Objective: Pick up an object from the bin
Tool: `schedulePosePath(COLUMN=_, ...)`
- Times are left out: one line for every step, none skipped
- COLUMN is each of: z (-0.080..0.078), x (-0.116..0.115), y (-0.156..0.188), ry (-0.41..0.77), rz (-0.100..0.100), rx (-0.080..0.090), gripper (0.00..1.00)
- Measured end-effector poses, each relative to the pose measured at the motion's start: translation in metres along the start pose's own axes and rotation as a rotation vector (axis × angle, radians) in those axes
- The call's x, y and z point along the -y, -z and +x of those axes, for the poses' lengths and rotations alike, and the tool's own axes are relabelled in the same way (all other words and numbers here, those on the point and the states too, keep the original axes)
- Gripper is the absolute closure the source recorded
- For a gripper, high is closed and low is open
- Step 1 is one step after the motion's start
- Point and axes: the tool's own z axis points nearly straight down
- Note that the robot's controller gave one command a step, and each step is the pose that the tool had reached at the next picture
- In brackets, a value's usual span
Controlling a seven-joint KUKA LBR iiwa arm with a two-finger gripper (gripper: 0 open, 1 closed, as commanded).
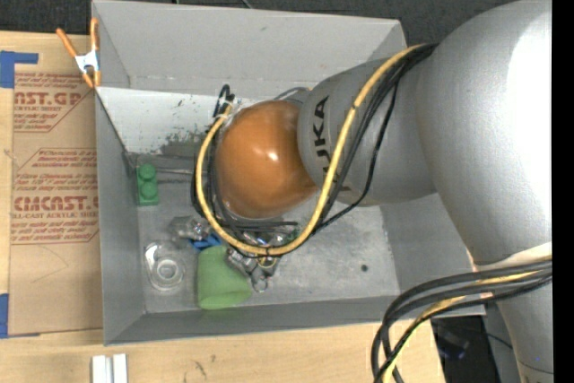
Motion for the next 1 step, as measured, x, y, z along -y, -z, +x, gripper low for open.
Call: schedulePosePath(z=-0.0006, x=-0.0017, y=-0.0056, ry=0.188, rz=0.004, rx=-0.003, gripper=0.0)
